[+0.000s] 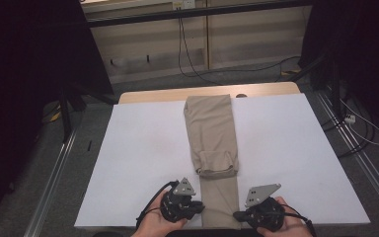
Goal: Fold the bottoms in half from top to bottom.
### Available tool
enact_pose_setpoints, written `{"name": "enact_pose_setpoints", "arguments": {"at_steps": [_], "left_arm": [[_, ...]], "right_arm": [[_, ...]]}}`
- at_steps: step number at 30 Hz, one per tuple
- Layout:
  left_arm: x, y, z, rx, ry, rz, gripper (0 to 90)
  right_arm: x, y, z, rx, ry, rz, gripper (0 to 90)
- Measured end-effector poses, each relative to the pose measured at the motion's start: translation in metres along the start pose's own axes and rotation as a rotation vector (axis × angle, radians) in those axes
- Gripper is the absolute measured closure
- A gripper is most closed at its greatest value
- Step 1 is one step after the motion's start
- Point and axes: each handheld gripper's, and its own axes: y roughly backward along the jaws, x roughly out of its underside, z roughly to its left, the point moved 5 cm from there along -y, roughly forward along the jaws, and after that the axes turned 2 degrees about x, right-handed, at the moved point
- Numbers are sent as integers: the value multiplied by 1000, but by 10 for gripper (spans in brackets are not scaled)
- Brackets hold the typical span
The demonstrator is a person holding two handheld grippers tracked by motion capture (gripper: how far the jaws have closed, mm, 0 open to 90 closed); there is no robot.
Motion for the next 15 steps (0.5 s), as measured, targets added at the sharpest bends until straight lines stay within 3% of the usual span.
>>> {"name": "enact_pose_setpoints", "arguments": {"at_steps": [1,4,5,7,8,13,15], "left_arm": [[-6,1,4,-22,-9,-22,634],[-28,1,23,-101,-62,-90,587],[-35,1,30,-114,-70,-112,575],[-47,-2,43,-158,-79,-136,552],[-53,-3,48,-179,-87,-157,539],[-68,-15,67,-202,-82,-166,556],[-71,-19,74,-194,-54,-166,612]], "right_arm": [[-4,2,-4,1,-14,-21,780],[-21,11,-23,82,-27,-90,703],[-26,12,-32,104,-38,-99,658],[-33,9,-51,193,-31,-87,602],[-36,7,-60,210,-36,-88,584],[-53,-7,-98,269,-69,-101,552],[-62,-11,-107,282,-66,-125,567]]}}
